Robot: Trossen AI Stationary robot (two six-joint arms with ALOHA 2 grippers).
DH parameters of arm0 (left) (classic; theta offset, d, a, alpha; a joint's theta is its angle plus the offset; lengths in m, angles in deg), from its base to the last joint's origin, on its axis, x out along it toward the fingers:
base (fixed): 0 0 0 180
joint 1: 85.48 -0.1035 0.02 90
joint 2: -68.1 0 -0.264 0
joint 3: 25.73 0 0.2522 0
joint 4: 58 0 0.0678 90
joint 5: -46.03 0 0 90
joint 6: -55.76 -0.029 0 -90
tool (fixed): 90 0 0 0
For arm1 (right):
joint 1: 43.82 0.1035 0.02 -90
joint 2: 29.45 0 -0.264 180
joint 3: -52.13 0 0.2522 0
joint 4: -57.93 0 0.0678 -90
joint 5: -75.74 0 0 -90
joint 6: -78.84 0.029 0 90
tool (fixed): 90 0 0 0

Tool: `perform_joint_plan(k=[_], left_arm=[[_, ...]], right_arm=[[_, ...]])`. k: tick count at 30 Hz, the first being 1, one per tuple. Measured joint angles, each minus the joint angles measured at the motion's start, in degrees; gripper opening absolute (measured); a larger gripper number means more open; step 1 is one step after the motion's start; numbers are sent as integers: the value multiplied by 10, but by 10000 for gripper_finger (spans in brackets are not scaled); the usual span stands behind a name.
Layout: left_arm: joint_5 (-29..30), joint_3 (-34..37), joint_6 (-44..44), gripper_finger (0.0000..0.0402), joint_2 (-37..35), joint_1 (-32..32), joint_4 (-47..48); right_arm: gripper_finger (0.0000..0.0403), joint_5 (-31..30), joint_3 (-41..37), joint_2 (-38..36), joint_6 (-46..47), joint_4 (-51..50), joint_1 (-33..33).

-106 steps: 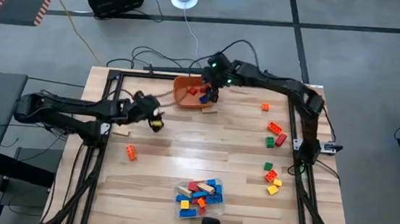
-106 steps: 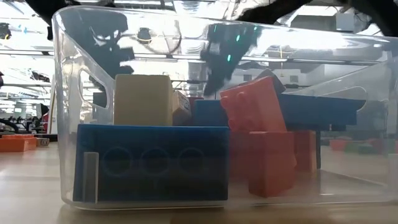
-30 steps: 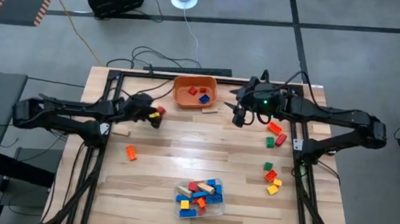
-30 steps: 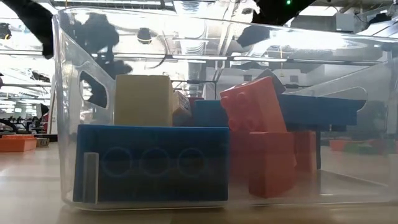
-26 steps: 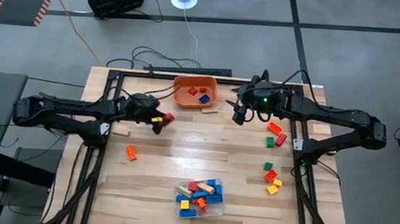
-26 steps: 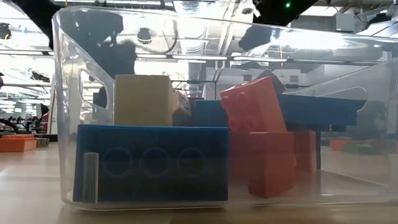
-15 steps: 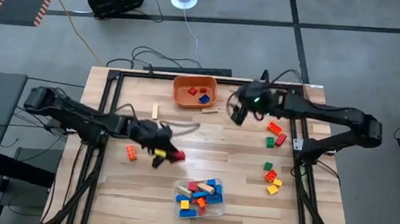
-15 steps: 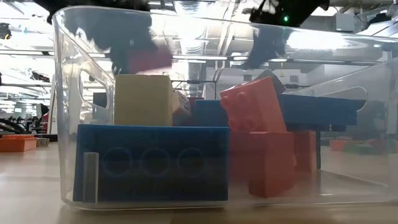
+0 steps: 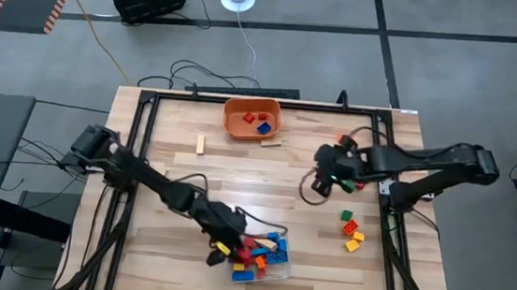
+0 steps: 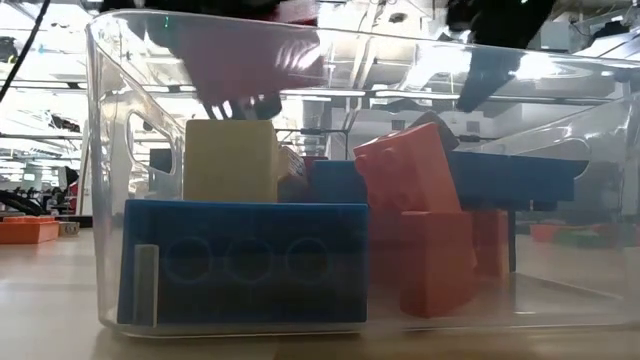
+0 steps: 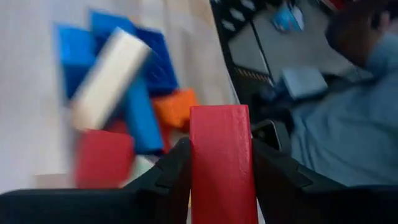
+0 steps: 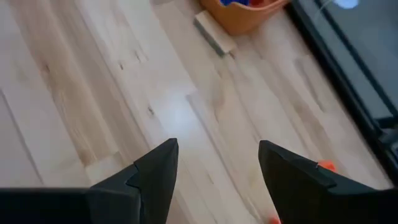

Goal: Sort blocks by size
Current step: Put the large red wooden block into the transparent bin, then put the small yellow game piece into the orange bin

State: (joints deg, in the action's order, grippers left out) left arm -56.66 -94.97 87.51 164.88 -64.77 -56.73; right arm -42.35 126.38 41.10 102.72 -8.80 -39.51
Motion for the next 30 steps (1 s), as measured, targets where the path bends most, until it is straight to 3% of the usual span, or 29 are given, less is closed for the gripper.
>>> perform_joint_plan(k=[4, 10, 13, 18, 22, 25, 30], left_arm=[[-52, -43, -27, 176, 28, -2, 69], [-49, -74, -115, 227, 18, -6, 160], [-12, -87, -172, 237, -1, -18, 190], [123, -81, -279, 233, -37, -44, 245], [149, -81, -317, 225, -51, -62, 256], [152, -80, -344, 223, -50, -69, 260], [150, -53, -367, 222, -50, -77, 225]], right_arm=[[255, -34, 0, -50, 61, -38, 50], [255, -35, 1, -86, 144, -109, 141], [255, -25, 1, -63, 205, -152, 174], [255, 119, -28, 20, 240, -148, 191], [255, 241, -41, 81, 274, -165, 211], [255, 278, -42, 113, 292, -163, 235], [255, 282, -48, 131, 339, -171, 279]])
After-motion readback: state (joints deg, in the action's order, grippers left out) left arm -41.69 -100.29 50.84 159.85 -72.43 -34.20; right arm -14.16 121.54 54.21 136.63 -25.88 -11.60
